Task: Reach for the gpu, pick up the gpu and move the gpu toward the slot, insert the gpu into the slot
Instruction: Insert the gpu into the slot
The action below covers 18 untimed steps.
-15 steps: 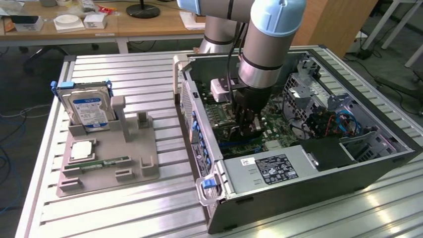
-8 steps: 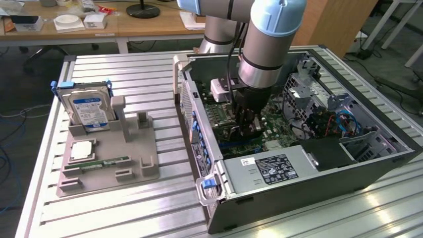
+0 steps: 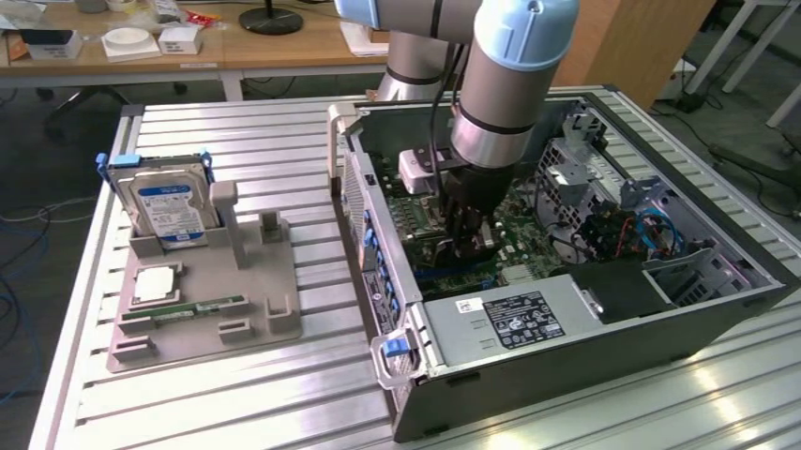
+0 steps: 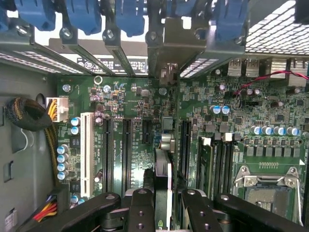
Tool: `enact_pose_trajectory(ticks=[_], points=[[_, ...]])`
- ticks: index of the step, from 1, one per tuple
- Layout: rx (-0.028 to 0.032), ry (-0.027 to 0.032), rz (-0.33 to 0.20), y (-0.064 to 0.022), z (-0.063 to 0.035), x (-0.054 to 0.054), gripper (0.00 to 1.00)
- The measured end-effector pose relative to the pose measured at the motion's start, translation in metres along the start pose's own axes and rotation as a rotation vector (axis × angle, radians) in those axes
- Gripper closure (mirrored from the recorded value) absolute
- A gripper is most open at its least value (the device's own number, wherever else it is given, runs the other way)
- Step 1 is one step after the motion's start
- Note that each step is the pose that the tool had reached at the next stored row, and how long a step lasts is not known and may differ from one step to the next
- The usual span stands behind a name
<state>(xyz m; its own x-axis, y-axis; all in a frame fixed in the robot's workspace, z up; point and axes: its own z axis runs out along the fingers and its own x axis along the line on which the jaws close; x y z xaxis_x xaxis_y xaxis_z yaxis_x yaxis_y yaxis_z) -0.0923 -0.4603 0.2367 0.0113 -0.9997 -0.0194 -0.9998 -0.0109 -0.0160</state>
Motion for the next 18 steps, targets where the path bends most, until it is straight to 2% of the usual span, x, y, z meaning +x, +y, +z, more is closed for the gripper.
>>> enact_pose_trajectory(ticks=[18], points=[[0.0002, -0.0006, 0.000, 0.0024, 0.0014, -0.0001, 0.74]])
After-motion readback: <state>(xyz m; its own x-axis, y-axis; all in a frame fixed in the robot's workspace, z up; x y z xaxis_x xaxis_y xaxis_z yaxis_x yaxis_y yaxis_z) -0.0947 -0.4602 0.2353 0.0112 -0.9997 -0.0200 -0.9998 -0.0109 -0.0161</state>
